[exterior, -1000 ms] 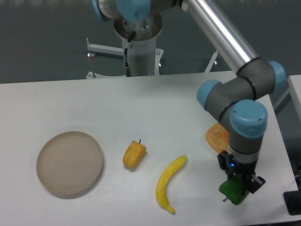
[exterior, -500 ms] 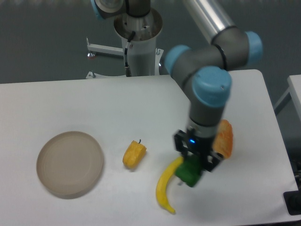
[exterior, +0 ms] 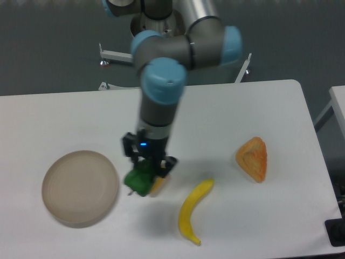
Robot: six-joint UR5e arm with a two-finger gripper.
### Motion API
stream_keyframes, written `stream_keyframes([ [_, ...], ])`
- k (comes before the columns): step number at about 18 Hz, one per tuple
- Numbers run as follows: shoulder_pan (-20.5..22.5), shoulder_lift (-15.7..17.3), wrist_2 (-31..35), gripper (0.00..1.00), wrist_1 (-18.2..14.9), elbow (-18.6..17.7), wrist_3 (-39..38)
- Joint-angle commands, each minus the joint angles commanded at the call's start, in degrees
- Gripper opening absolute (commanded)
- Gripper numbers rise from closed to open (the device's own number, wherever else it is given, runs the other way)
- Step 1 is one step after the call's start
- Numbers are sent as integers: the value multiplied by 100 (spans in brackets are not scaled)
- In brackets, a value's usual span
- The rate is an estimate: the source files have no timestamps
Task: Place the green pepper on the plate
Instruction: 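Carry the green pepper past the banana toward the beige plate, then lower the green pepper onto the plate and open the gripper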
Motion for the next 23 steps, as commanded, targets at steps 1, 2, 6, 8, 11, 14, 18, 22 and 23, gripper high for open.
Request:
stream_keyframes([
  [1,-97,0,0,33,264,-176,-141],
  [2,-176,-9,17,33,432,-308,-238],
  [6,-291,-26,35,33,513,-582,-406],
  [8,-361,-70,35,33,513,-608,-450],
  [11,-440,-175,18,33,644,-679,-433],
  [14,-537,-307,-9,33,838,-705,-363],
  [18,-625,-509,-9,33,1049,-705,23],
  [22,-669,-571,-17,33,1058,-714,305],
  [23,-669,-606,-26,33,1066,-714,314],
])
